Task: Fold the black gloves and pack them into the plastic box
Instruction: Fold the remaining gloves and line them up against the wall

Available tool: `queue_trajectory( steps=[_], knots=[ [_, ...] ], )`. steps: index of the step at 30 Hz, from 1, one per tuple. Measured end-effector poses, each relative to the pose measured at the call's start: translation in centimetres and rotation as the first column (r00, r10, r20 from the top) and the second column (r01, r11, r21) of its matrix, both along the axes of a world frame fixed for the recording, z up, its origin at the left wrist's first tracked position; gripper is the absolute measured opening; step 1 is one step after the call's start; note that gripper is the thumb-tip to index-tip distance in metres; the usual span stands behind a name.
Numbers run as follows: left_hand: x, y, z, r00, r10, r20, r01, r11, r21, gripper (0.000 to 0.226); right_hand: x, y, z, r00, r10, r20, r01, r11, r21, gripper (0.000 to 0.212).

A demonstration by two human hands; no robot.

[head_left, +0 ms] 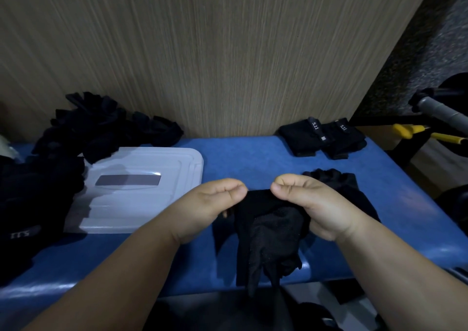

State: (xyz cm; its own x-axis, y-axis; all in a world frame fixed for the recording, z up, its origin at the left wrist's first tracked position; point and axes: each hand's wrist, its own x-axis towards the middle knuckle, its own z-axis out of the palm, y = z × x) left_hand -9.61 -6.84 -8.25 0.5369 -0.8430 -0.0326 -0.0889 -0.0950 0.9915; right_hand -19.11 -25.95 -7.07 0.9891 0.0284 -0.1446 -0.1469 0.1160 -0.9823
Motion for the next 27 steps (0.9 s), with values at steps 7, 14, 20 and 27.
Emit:
queue_trajectory(
  steps=[7, 14, 20, 27],
  knots=[
    [-0.5, -0.4, 0.2, 0.959, 0.041, -0.281, -0.082, 0.987, -0.136, 0.031, -0.2, 0.2, 0.3, 0.997, 0.080, -0.001, -0.078, 0.969, -0.236, 0.027],
    [-0.3, -0.4, 0.0, 0.948, 0.058, -0.312, -0.033, 0.996, 0.086, 0.071, 0.0, 0.3, -0.4, 0.970, -0.196, 0.145, 0.218, 0.964, -0.155, 0.054],
    [0.2, -0.5, -0.3, 0.949, 0.170, -0.267, -0.136, 0.981, 0.141, 0.028, 0.2, -0.6, 0.0, 0.932, -0.300, 0.206, 0.335, 0.927, -0.168, 0.056],
    [0.6, -0.6, 0.3, 0.863, 0.277, -0.423, -0.304, 0.953, 0.005, 0.013, 0.0, -2.3, 0.2, 0.911, -0.374, 0.176, 0.406, 0.889, -0.212, 0.019]
  ],
)
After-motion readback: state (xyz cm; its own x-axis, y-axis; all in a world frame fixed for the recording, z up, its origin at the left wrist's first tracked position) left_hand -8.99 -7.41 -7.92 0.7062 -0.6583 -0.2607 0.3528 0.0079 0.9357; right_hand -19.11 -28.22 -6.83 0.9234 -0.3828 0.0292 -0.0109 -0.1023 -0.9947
